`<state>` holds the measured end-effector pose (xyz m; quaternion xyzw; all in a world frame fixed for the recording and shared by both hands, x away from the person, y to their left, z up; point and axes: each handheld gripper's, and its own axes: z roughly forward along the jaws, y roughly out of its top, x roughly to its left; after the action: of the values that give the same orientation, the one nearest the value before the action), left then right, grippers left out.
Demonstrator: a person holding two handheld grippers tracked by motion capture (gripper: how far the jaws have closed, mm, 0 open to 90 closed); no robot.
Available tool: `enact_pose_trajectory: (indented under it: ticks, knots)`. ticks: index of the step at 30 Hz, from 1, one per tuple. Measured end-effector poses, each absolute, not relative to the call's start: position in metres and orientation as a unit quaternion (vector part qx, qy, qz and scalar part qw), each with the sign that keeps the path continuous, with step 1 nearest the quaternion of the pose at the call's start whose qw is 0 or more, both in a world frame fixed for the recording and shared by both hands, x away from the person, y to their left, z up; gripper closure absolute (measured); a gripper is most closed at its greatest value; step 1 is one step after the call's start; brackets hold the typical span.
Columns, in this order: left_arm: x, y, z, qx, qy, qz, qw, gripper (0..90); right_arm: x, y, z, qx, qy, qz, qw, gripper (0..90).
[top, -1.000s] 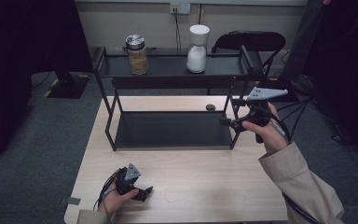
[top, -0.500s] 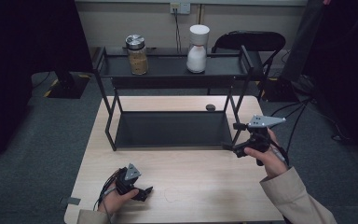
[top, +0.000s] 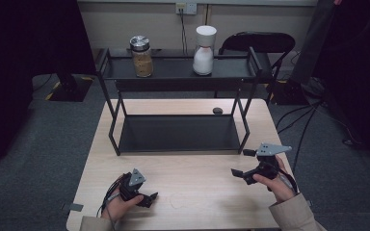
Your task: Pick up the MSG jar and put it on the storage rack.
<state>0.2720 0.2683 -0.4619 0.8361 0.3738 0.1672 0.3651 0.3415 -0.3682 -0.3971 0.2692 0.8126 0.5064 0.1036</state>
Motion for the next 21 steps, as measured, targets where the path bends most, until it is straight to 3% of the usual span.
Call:
enact_pose_trajectory:
  ticks: [9, 21]
  knots:
    - [0.272, 0.268, -0.462, 0.836, 0.374, 0.167, 0.365, 0.0, 0.335, -0.38, -0.431, 0.281, 0.819, 0.493, 0.084, 0.0]
    - [0.272, 0.268, -0.462, 0.835, 0.375, 0.168, 0.365, 0.0, 0.33, -0.382, -0.452, 0.29, 0.831, 0.467, 0.085, 0.0]
